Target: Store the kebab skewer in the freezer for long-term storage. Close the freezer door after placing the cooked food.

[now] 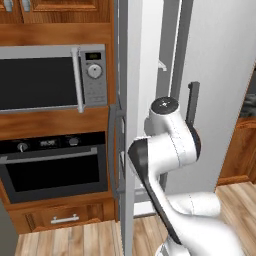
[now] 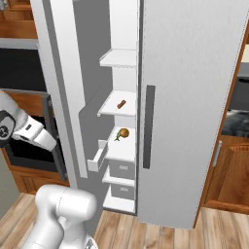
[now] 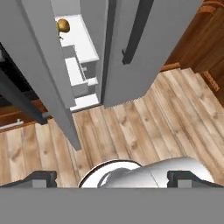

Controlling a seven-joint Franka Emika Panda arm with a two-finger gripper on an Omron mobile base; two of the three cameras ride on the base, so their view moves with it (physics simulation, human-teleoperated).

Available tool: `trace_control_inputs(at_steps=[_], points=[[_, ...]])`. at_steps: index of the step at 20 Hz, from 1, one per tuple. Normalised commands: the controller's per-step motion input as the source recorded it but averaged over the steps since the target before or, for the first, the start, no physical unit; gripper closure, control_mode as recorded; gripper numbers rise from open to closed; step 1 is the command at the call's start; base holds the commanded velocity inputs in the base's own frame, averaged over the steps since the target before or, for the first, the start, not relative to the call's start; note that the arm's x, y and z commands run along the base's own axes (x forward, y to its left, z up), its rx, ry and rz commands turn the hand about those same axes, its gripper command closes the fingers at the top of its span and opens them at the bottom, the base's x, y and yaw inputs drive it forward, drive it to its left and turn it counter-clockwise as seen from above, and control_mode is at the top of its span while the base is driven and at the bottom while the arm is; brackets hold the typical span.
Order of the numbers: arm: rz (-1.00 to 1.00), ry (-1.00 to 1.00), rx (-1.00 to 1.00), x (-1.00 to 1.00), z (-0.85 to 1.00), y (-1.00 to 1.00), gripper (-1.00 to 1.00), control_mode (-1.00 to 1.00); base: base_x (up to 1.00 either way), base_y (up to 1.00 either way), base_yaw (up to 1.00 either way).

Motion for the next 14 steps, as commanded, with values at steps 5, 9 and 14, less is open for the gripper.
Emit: trace_control_inputs(at_steps=[5,9,14], points=[[-0.31,-0.22,-0.27,0.52,0.02,1.00,-1.00,-1.00,0.00,0.00,0.00],[-0.44,-0.15,-0.13,0.69,0.00,0.85,-1.00,-1.00,0.00,0.00,0.00],[-0.51,-0.23,-0.15,0.56,0.00,0.79,-1.00,-1.00,0.00,0.00,0.00]])
